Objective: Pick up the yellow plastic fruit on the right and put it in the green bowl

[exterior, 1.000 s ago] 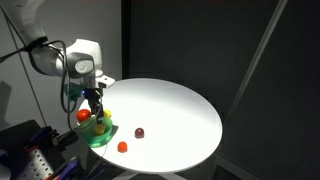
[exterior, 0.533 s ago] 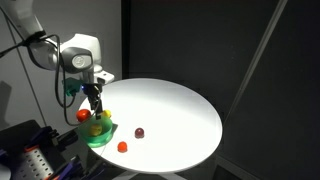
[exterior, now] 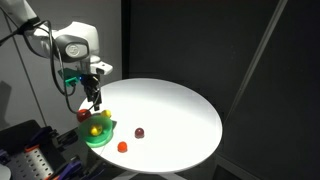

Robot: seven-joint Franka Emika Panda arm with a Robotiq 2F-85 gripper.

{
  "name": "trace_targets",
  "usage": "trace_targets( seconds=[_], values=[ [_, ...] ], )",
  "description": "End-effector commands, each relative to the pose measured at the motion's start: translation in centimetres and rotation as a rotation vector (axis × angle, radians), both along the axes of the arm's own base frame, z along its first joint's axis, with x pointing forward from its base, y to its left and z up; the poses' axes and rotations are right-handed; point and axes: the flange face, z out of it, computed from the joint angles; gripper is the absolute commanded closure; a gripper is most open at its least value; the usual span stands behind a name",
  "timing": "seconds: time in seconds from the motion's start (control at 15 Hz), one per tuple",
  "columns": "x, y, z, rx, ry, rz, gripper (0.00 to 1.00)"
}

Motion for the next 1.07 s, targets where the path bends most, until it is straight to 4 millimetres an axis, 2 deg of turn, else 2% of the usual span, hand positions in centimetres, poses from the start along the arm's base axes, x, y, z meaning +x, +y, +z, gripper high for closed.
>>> trace_targets(
  seconds=[0.0,1.0],
  values=[
    [-0.6,0.1,2.4,0.003,0.023,0.041,0.00],
    [-2.3,-0.1,9.4,-0.001,0.013,0.106,0.00]
  ],
)
